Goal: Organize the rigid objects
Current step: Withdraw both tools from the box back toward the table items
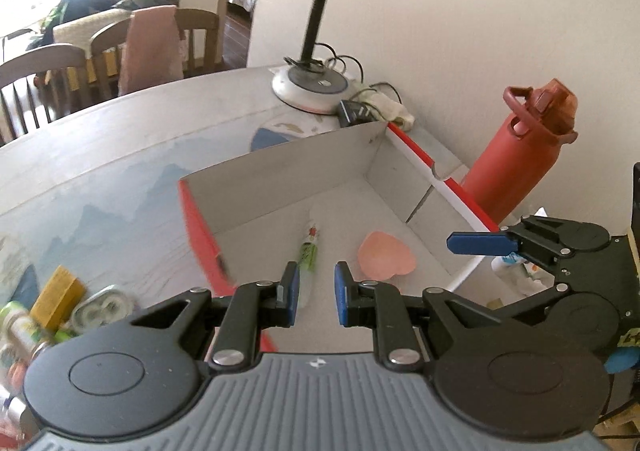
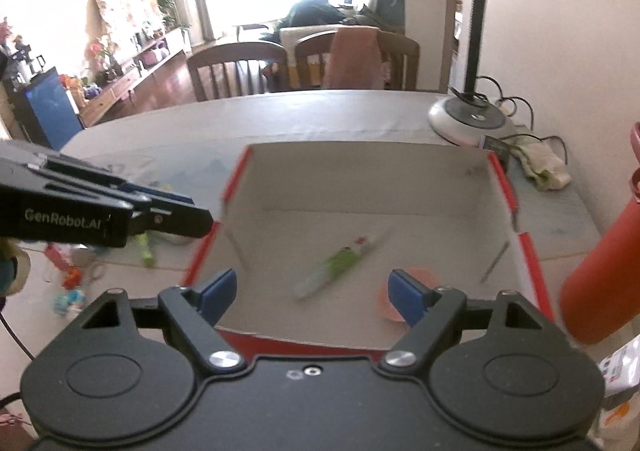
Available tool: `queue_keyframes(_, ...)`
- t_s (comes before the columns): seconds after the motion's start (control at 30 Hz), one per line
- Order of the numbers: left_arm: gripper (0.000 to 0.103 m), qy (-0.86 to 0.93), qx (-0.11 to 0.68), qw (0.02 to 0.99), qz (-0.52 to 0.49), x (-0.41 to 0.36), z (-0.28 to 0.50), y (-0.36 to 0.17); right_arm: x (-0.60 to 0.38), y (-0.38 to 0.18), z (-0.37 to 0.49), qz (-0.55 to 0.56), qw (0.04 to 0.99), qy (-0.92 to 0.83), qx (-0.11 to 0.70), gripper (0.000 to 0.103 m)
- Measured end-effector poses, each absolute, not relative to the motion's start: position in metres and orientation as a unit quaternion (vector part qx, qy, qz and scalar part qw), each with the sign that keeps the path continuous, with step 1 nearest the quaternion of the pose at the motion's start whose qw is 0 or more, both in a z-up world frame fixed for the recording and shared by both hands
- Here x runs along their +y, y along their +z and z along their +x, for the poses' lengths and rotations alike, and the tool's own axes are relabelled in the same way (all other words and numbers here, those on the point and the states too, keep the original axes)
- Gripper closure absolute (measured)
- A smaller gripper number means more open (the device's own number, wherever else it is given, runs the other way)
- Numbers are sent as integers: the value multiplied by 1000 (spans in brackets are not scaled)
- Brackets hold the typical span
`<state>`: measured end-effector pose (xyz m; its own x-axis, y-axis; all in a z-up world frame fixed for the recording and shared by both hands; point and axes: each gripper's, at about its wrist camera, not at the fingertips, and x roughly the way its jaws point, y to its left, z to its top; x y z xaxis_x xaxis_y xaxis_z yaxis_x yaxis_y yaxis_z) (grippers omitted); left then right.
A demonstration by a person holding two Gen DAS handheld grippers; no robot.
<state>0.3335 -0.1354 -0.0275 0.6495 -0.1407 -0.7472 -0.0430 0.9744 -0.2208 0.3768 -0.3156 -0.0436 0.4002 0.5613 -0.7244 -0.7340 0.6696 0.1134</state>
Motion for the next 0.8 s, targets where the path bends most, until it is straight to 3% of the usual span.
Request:
queue_keyframes(0.43,85,24,387,911,-139,-82,217,-26,-274,-32,296,-70,820,423,379,16)
queue_keyframes(0.57,65,43,374,914,-149,-62,182,-25,-257,-31,266,-67,810,442,380,15)
queue_keyframes(0.63,46,55,364,918,-149,-52,162,-24,-250,-31,251,-71,808,447,377,14)
queue_keyframes(0.8,43,76,353,920,-150,-30,125,-22,-231,-29,226,-68,805,459,371,10)
